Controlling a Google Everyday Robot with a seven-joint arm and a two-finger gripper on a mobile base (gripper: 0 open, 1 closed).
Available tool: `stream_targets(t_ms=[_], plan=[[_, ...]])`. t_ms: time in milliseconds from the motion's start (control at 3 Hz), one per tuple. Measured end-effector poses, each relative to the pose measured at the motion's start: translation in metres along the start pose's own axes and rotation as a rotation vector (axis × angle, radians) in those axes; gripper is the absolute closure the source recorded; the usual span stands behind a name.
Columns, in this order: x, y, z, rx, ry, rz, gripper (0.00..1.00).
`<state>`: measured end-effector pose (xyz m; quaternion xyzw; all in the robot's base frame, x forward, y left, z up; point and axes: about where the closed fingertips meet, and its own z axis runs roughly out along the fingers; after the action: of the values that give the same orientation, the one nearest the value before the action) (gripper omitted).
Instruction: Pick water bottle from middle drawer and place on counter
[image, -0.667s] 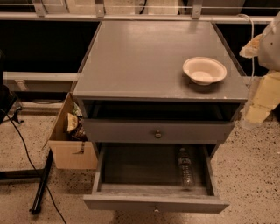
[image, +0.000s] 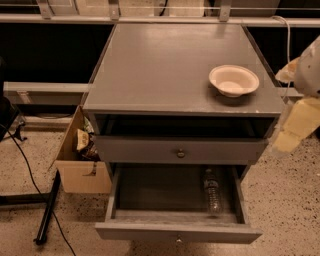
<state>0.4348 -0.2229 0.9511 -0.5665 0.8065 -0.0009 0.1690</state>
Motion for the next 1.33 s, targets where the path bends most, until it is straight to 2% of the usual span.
stream_targets(t_ms=[333, 667, 1000, 1333], plan=[[0.014, 0.007, 0.034, -0.017, -0.061, 0.178, 0.00], [0.014, 0.011, 0.072, -0.015, -0.114, 0.320, 0.00], [-0.003, 0.020, 0.119, 0.027, -0.118, 0.413, 0.00], [-0.001, 0.015, 0.130, 0.057, -0.140, 0.499, 0.00]])
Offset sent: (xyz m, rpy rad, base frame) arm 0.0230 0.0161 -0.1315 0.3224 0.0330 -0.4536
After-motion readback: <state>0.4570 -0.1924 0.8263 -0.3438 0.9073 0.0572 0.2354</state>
